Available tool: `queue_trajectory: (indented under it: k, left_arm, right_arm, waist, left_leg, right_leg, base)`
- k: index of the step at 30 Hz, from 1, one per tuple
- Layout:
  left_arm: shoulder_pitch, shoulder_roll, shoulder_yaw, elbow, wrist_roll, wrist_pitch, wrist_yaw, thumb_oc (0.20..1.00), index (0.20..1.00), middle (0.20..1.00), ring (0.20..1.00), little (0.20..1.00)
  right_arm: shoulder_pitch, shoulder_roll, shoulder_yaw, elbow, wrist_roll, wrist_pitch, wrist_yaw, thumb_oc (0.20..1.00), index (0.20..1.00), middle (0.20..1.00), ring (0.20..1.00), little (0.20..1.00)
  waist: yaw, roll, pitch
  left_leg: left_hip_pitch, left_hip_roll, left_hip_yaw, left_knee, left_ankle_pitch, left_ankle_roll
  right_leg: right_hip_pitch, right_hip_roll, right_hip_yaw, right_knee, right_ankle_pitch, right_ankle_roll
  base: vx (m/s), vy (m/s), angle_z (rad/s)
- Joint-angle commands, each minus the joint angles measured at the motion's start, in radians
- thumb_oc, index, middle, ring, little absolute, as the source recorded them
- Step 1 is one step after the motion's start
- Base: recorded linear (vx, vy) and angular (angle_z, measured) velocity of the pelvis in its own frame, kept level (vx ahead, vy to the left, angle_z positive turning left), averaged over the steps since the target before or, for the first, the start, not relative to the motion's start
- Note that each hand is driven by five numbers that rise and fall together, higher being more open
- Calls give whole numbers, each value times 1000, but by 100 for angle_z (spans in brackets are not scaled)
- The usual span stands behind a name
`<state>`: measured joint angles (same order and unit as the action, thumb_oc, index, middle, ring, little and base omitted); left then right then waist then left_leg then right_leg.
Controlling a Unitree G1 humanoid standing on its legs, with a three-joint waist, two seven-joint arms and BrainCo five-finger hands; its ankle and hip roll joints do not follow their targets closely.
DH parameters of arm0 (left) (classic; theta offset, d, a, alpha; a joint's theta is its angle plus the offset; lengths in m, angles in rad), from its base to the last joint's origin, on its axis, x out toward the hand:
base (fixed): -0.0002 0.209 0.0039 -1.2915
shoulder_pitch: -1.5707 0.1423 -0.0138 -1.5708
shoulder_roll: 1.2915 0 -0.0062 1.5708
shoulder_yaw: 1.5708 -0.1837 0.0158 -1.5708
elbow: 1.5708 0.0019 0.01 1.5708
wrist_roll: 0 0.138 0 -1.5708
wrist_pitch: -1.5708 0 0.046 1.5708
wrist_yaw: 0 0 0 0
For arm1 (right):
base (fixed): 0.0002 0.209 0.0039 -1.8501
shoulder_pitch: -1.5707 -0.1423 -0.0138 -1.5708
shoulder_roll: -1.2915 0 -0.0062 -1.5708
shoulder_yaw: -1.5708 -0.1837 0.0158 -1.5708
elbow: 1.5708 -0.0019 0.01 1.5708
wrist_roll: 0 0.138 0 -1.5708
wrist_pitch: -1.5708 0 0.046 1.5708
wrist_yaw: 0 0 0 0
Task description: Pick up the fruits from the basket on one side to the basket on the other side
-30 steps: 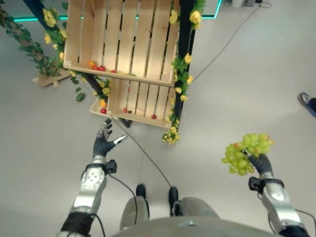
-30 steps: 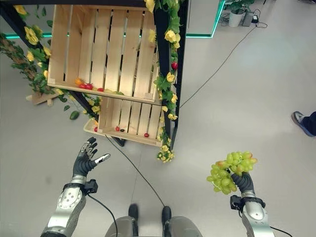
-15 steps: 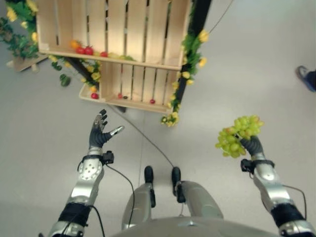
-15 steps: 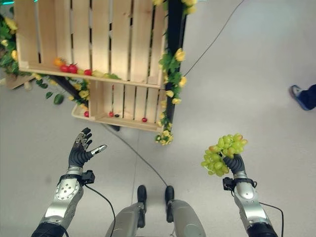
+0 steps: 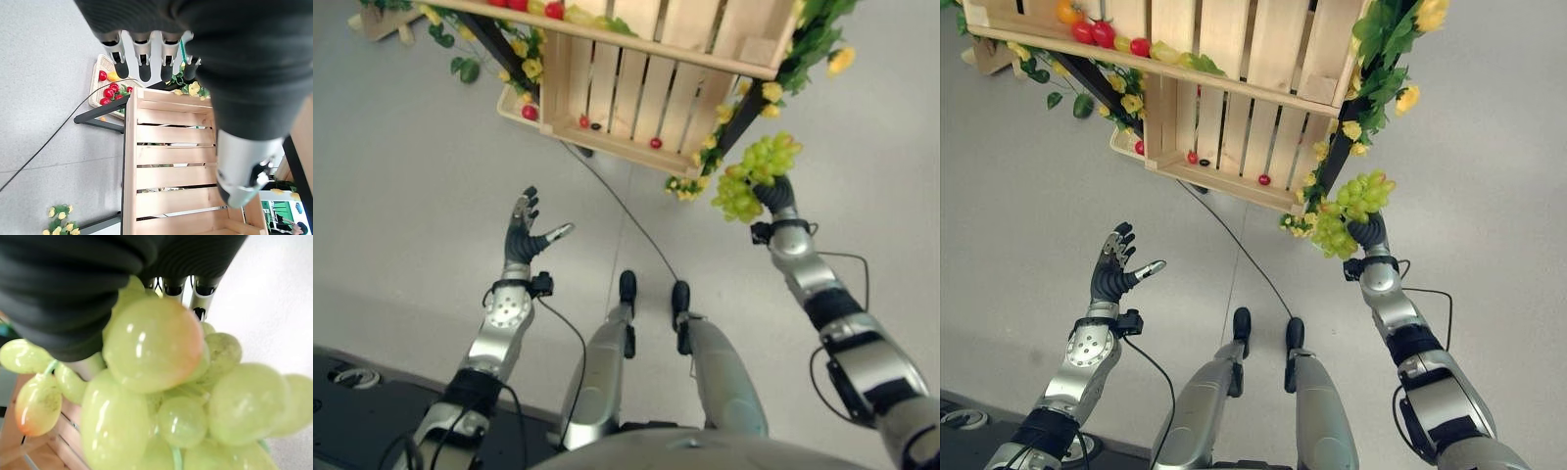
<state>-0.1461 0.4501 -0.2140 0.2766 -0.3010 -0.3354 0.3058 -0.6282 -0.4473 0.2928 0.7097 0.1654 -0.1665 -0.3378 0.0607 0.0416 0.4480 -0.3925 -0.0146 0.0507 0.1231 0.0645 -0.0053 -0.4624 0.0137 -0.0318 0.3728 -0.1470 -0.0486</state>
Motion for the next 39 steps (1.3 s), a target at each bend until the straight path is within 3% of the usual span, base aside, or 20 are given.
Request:
queue_trajectory:
  k: [1, 18, 39]
  left_arm:
    - [15, 16, 14, -52, -17, -50, 24, 1000, 1000, 1000, 1000, 1000]
    - [-5, 50, -28, -67, -25, -52, 20, 1000, 1000, 1000, 1000, 1000]
    - [-42, 56, -34, -44, -12, -28, 44, 1000, 1000, 1000, 1000, 1000]
  right_arm:
    - [-35, -26, 18, -36, -43, -31, -33, 200, 200, 200, 200, 200]
    - [-342, -14, 107, 208, 22, 2, -34, 200, 200, 200, 200, 200]
    - [-431, 116, 178, 165, 41, 19, -17, 200, 200, 200, 200, 200]
  waist:
    - [6, -32, -51]
    - [42, -30, -26]
    - [52, -39, -11]
  left_leg:
    - [-19, 16, 0, 97, -68, -20]
    - [-45, 8, -10, 109, -63, -18]
    - [-50, 3, -24, 101, -52, -19]
  right_leg:
    - [45, -46, 62, -102, 123, 126]
    - [15, -49, 52, -92, 135, 127]
    - [13, -51, 39, -93, 139, 125]
  base:
    - [0, 0, 0]
    - [-5, -1, 0]
    - [-2, -1, 1]
